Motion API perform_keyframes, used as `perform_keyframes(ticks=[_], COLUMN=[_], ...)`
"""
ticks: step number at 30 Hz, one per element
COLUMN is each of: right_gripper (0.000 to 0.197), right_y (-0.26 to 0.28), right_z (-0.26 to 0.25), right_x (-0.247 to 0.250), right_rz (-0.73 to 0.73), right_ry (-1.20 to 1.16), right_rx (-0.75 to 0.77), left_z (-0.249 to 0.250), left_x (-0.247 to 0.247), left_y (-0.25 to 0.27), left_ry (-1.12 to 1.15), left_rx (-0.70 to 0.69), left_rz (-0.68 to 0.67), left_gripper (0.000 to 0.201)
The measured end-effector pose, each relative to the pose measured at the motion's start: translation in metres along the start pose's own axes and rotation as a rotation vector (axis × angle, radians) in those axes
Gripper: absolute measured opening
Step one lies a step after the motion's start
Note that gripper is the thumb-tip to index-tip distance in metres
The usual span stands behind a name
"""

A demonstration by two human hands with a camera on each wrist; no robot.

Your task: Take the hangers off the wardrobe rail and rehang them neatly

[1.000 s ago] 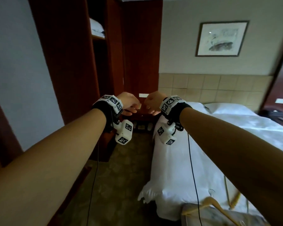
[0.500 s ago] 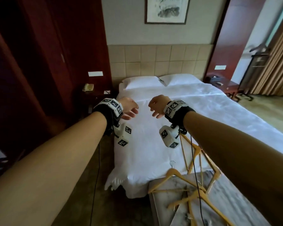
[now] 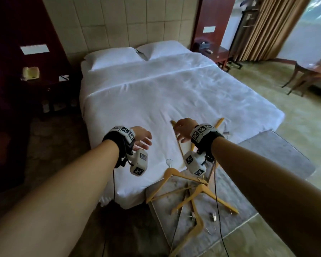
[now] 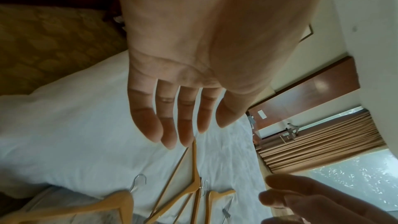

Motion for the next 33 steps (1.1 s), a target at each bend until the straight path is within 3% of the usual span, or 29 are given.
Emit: perform_keyframes(ticks=[4, 12, 21, 29, 33], right_gripper=[0.02, 0.023, 0.014, 0.014, 0.036], right_y=[-0.025, -0.075, -0.137, -0.146, -0.152], right_z=[0.054, 0.182, 0.343, 0.453, 0.503], right_x=[0.024, 0.057, 0.088, 0.079, 0.057], right_rz=[0.015, -0.075, -0.064, 0.058, 0.029], right_ry=[-0.03, -0.094, -0.378, -0.578, -0.708], right_rx=[-0.074, -0.241, -0.624, -0.935, -1.069], left_z=[0.005, 0.008, 0.017, -0.012, -0.045], left_x=[-0.033, -0.123, -0.218, -0.294, -0.329], left_y=[-0.039, -0.115, -0.187, -0.246, -0.268], left_ry=[0.024, 0.209, 0.314, 0.336, 0.38], left_rx=[0.038, 0.146, 0.291, 0.455, 0.577], left_rz=[-0.019, 0.077, 0.275, 0.084, 0.036], left_gripper=[0.01, 0.01, 0.017, 0.013, 0.008])
Point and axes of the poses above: each hand's wrist, its own y-axis away from the middle knuckle, its own x-axis out of the back of the hand, z = x × y, the point moved 1 cm from there along -y, towards the middle knuckle, and after that the axes turned 15 degrees about -y, right-handed, at the moved point
